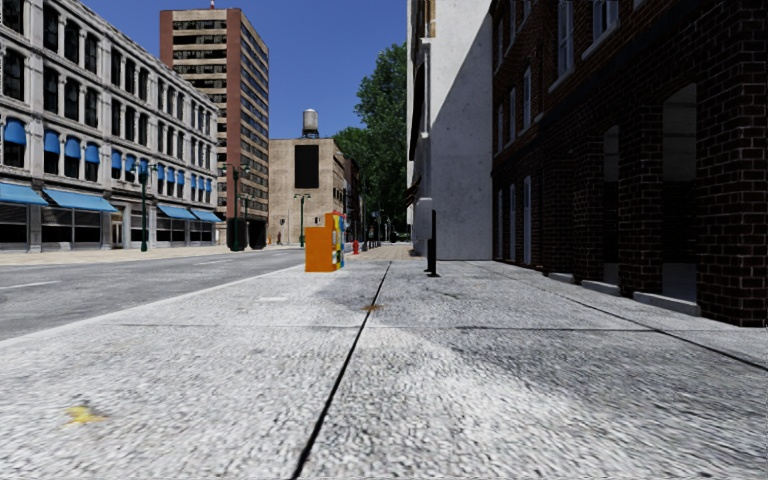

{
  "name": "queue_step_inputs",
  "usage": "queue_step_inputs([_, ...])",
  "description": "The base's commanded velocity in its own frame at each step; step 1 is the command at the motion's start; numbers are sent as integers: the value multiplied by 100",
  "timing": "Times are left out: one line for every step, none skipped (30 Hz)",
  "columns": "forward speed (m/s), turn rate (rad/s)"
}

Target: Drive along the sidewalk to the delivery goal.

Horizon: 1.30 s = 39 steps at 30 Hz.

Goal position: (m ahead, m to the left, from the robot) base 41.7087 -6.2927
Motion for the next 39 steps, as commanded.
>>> queue_step_inputs([200, 0])
queue_step_inputs([200, 0])
queue_step_inputs([200, 0])
queue_step_inputs([200, 0])
queue_step_inputs([200, 0])
queue_step_inputs([200, 0])
queue_step_inputs([200, 0])
queue_step_inputs([200, 0])
queue_step_inputs([200, 0])
queue_step_inputs([200, 0])
queue_step_inputs([200, 0])
queue_step_inputs([200, 0])
queue_step_inputs([200, 0])
queue_step_inputs([200, 0])
queue_step_inputs([200, 0])
queue_step_inputs([200, 0])
queue_step_inputs([200, 0])
queue_step_inputs([200, 0])
queue_step_inputs([200, 0])
queue_step_inputs([200, 0])
queue_step_inputs([200, 0])
queue_step_inputs([200, 0])
queue_step_inputs([200, 0])
queue_step_inputs([200, 0])
queue_step_inputs([200, 0])
queue_step_inputs([200, 0])
queue_step_inputs([200, 0])
queue_step_inputs([200, 0])
queue_step_inputs([200, 0])
queue_step_inputs([200, 0])
queue_step_inputs([200, 0])
queue_step_inputs([200, 0])
queue_step_inputs([200, 0])
queue_step_inputs([200, 0])
queue_step_inputs([200, 0])
queue_step_inputs([200, 0])
queue_step_inputs([200, 0])
queue_step_inputs([200, 0])
queue_step_inputs([200, 0])
